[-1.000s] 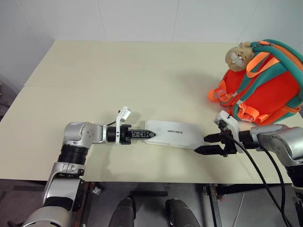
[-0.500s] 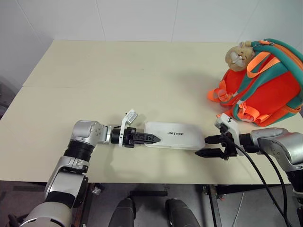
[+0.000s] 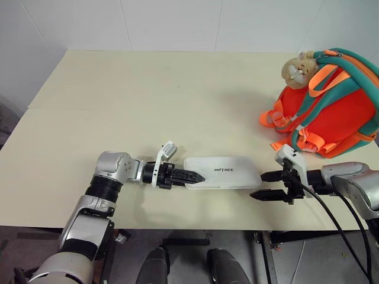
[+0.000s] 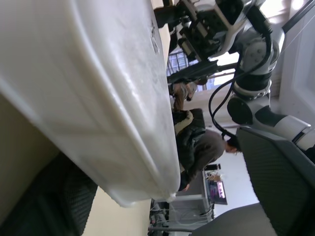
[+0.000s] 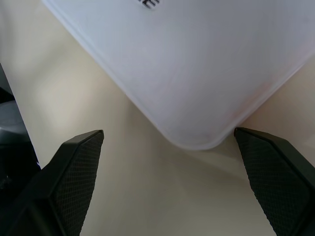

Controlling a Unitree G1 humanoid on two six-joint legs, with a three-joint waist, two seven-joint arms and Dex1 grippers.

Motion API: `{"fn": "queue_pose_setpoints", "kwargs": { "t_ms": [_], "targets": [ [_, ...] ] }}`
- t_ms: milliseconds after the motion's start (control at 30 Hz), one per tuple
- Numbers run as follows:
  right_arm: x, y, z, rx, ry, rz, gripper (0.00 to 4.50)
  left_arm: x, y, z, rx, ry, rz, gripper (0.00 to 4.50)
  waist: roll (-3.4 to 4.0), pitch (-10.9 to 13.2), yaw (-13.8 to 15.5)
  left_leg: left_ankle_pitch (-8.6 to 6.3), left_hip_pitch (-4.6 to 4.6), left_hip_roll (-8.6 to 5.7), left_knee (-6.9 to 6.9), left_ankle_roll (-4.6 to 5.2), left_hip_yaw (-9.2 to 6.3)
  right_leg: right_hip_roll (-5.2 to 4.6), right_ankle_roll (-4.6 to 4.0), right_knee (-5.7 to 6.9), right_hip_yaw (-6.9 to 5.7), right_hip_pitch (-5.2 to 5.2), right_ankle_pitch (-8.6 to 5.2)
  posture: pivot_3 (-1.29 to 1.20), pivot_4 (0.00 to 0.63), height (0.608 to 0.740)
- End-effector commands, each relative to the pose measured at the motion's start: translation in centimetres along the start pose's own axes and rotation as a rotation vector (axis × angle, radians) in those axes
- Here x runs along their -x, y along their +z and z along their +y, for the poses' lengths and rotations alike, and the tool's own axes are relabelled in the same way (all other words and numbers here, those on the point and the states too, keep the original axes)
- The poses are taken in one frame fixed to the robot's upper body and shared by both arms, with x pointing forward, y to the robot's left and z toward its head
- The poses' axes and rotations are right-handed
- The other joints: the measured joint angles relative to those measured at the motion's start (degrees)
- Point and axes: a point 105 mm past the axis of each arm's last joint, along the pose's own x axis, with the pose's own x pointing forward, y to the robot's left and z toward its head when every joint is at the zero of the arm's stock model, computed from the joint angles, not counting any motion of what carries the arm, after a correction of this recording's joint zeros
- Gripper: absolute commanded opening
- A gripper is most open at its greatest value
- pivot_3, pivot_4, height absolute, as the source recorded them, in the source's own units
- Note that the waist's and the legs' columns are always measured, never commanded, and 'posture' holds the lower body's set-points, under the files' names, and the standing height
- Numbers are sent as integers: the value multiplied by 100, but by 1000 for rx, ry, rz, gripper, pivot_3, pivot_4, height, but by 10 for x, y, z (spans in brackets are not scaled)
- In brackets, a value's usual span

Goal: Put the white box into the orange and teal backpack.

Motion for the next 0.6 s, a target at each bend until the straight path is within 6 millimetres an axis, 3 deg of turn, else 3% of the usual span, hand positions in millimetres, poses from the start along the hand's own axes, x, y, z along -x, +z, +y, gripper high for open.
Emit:
{"fn": "queue_pose_setpoints", "kwargs": {
  "t_ms": [33,233,433,600],
  "targets": [
    [10,4,1,33,-17,-6,4500,0,4,2,27,-13,-44,3320,0,0,0,0,-1,0,1,0,0,0,0,1,0,0,0,0,150,740],
    [12,-2,3,22,-18,-4,4500,-2,3,0,83,-44,-81,1549,0,0,-2,0,0,0,6,0,-1,1,0,7,0,0,0,0,150,740],
    [17,1,-1,15,-63,-64,4500,0,-11,-9,101,-82,-54,1497,0,0,-9,0,1,2,5,0,-1,1,1,8,2,0,0,0,150,740],
    [44,21,-23,39,-258,-213,4500,21,-7,-3,66,-2,-149,1497,0,0,-16,0,2,3,4,-1,2,2,0,11,5,-2,0,0,150,740]
  ]
}}
